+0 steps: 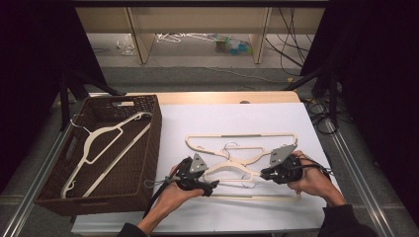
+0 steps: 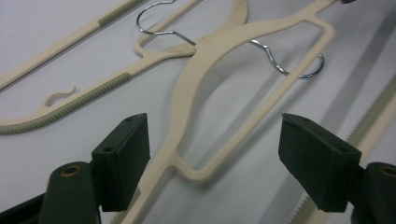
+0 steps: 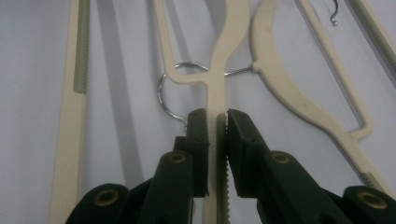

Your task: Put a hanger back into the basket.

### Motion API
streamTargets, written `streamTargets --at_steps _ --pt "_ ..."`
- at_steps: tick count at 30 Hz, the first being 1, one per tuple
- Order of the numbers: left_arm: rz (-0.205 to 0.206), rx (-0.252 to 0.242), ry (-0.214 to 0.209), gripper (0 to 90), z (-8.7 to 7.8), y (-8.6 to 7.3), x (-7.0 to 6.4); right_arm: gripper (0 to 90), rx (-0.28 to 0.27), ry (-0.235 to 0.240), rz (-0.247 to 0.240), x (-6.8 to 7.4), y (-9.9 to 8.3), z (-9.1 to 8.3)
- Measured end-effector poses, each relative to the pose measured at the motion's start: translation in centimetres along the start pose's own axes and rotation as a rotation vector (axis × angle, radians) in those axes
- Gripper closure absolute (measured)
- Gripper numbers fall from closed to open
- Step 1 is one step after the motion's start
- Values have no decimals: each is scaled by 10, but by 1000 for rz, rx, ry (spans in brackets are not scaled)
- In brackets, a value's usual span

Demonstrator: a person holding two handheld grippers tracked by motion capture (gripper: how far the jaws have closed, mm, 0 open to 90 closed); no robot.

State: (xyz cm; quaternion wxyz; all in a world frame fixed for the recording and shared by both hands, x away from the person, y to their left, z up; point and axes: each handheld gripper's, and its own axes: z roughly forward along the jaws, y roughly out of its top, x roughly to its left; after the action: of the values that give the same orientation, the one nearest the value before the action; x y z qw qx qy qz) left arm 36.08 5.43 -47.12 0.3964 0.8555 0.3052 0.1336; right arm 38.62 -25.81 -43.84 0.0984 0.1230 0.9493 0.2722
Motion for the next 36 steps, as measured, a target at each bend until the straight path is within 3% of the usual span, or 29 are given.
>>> streamTargets --at_steps 2,3,8,16,20,24,30,36 --pt "-4 15 1 249 2 1 3 794 4 3 -4 2 1 -2" --pt "-29 36 4 252 7 3 9 793 3 -4 -14 4 3 -4" --pt "-67 46 -15 300 17 6 17 794 -2 -5 -26 9 6 -9" --pt "-31 94 -26 398 31 9 19 795 -11 -6 -41 12 10 -12" --pt "52 125 -28 436 39 14 10 794 -13 -11 -53 13 14 -14" --pt "87 134 -40 471 42 17 8 794 -15 -5 -61 16 16 -15" --pt "86 128 -66 613 42 20 13 793 -23 0 -77 18 19 -16" --pt "75 121 -78 679 38 22 16 792 -33 -3 -88 19 20 -16"
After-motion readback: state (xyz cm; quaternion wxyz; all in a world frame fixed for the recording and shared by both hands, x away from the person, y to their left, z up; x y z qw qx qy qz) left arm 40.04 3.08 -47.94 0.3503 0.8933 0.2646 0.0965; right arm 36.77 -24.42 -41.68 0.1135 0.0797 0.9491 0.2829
